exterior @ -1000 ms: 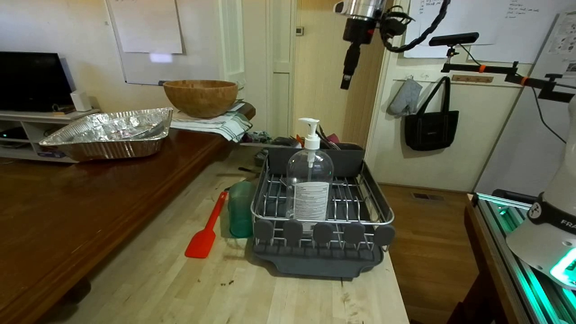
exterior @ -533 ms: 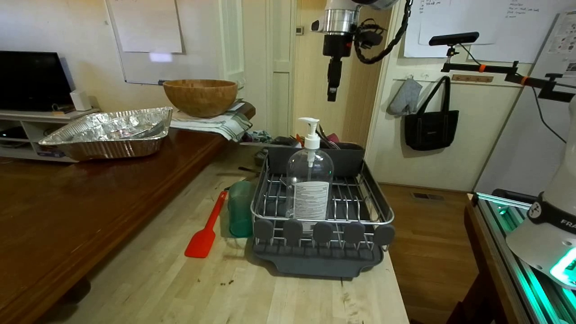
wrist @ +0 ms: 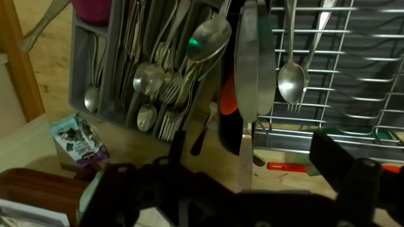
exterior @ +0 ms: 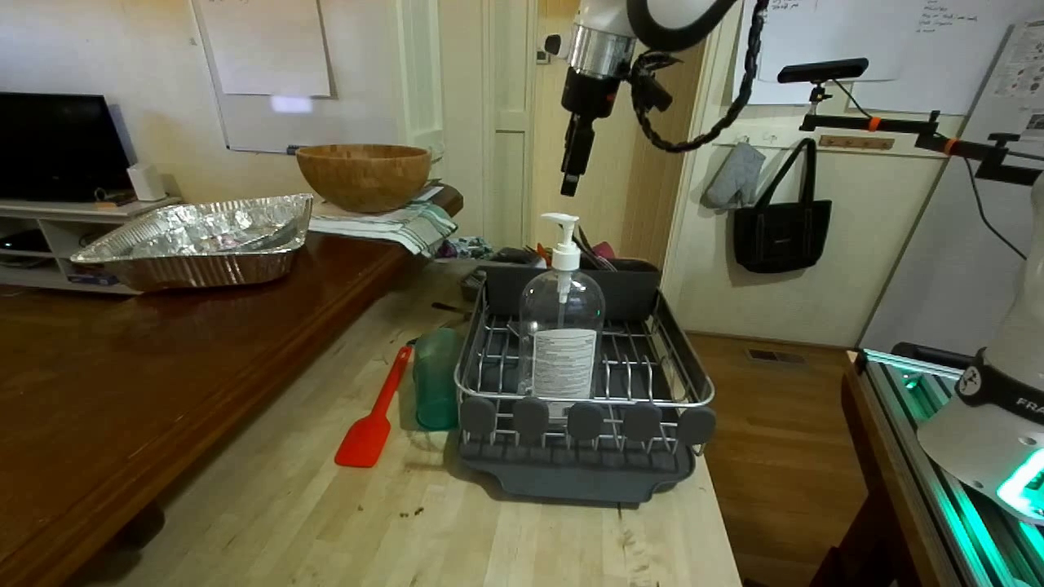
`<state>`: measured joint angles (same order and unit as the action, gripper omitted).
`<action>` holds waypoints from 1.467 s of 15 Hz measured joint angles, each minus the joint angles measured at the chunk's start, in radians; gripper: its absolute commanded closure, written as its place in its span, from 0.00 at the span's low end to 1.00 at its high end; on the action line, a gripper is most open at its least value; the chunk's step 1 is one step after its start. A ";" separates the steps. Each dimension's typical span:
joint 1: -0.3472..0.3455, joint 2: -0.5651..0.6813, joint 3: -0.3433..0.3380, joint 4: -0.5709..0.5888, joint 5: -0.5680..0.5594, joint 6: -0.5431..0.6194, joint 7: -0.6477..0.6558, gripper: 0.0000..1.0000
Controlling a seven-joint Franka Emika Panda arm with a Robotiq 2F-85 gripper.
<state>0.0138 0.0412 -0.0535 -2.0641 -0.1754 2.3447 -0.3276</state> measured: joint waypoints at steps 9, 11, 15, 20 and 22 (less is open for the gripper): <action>0.015 -0.088 0.051 -0.304 -0.438 0.285 0.608 0.00; 0.000 -0.129 0.053 -0.358 -0.503 0.285 0.712 0.00; -0.036 -0.169 0.046 -0.393 -0.507 0.295 0.745 0.00; -0.046 -0.167 0.048 -0.391 -0.504 0.298 0.735 0.00; -0.053 -0.158 0.052 -0.376 -0.504 0.294 0.735 0.00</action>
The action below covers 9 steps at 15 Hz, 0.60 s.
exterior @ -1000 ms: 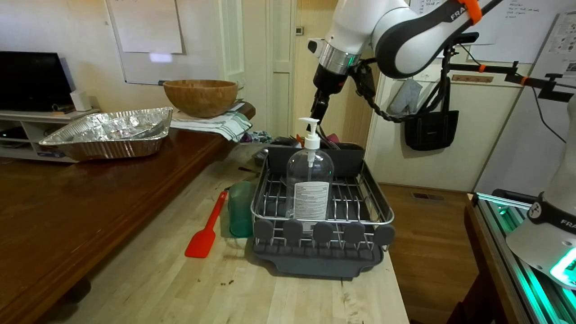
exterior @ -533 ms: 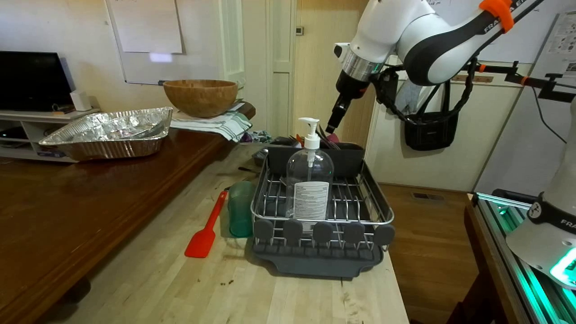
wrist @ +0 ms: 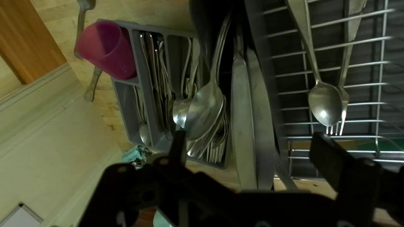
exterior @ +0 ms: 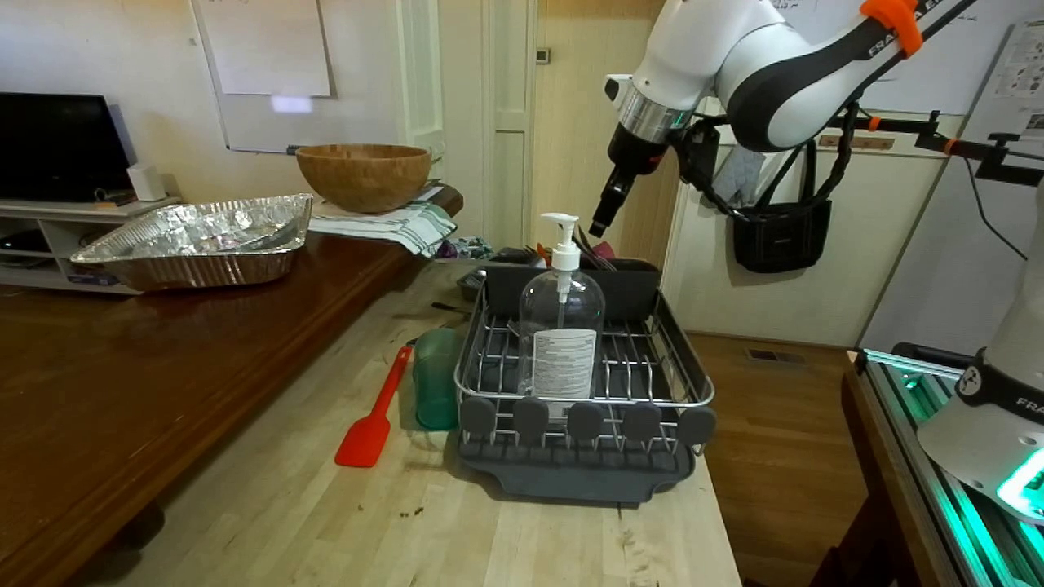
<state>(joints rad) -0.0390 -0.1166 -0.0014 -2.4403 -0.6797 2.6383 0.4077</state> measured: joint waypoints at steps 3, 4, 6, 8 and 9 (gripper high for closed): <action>-0.013 0.030 -0.001 0.034 0.000 -0.001 -0.003 0.00; -0.016 0.043 -0.004 0.047 0.000 -0.001 -0.004 0.00; -0.022 0.074 -0.011 0.077 0.002 -0.001 -0.015 0.00; -0.022 0.109 -0.016 0.105 0.015 -0.001 -0.043 0.00; -0.021 0.127 -0.015 0.117 0.029 -0.001 -0.064 0.00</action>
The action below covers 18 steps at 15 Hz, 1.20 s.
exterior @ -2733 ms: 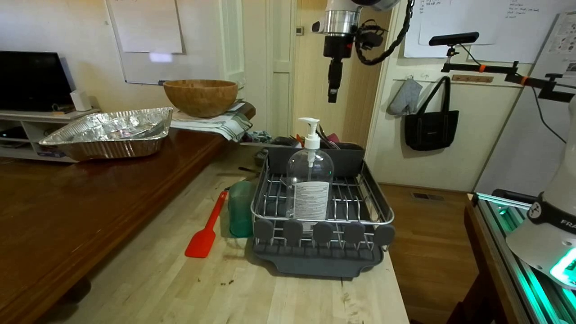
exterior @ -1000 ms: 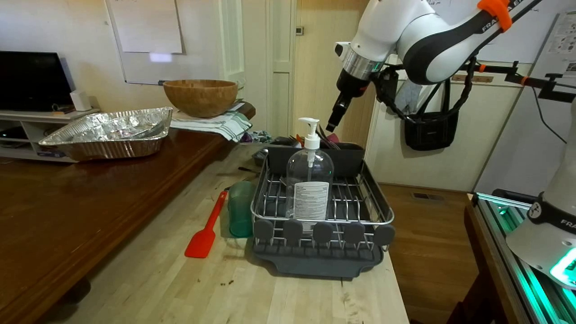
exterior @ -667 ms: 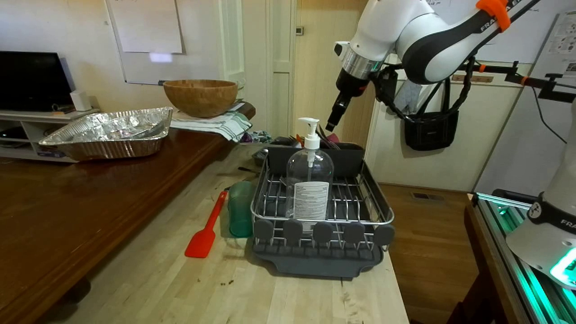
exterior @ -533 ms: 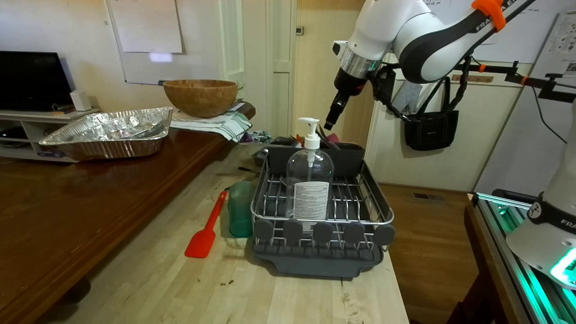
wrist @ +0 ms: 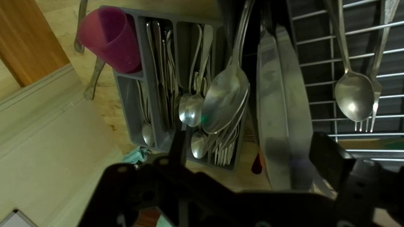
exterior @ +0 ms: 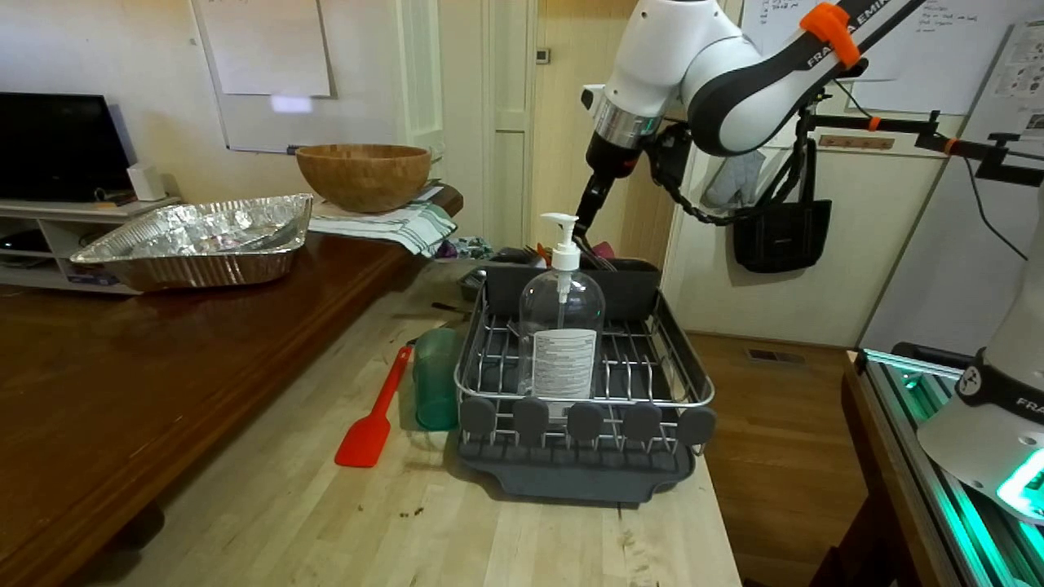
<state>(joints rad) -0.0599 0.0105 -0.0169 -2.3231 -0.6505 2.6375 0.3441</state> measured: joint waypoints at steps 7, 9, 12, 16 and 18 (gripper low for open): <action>0.031 0.089 0.003 0.059 0.102 -0.001 -0.133 0.30; 0.031 0.100 -0.002 0.065 0.112 -0.001 -0.137 0.46; 0.031 0.104 -0.011 0.068 0.126 -0.011 -0.136 0.69; 0.061 0.064 -0.007 0.065 0.130 -0.111 -0.091 0.99; 0.078 0.029 0.002 0.059 0.130 -0.167 -0.061 1.00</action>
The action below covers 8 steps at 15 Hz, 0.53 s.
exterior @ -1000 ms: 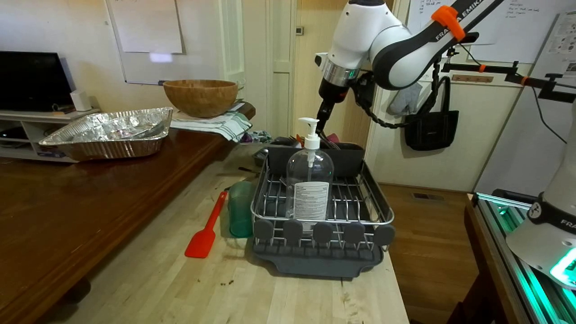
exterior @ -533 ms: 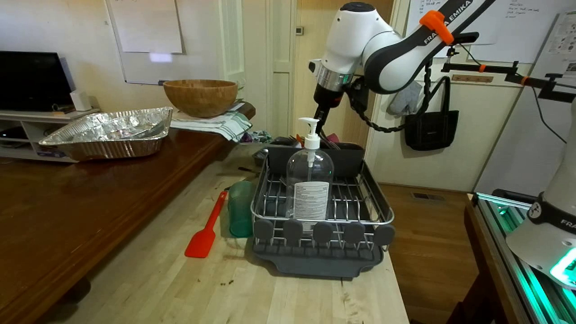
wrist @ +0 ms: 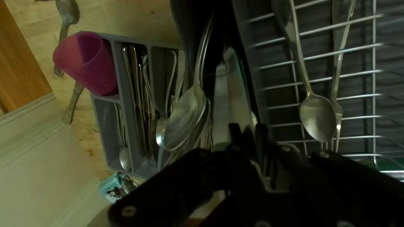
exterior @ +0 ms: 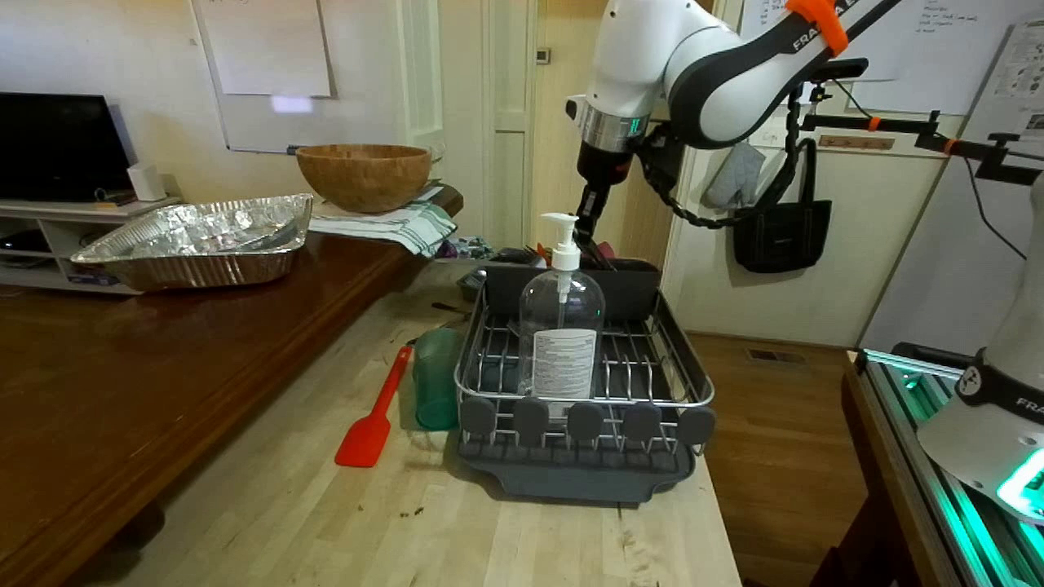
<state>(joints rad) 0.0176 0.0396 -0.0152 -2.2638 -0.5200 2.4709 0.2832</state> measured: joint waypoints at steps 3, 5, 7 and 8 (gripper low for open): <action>-0.001 -0.029 0.004 -0.003 0.001 -0.033 0.008 1.00; -0.007 -0.035 0.003 -0.004 0.002 -0.035 0.008 0.99; -0.008 -0.044 0.003 -0.008 0.002 -0.035 0.008 0.99; -0.008 -0.052 0.005 -0.011 0.002 -0.035 0.008 0.99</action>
<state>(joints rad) 0.0092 -0.0129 -0.0103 -2.2751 -0.5184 2.4360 0.2914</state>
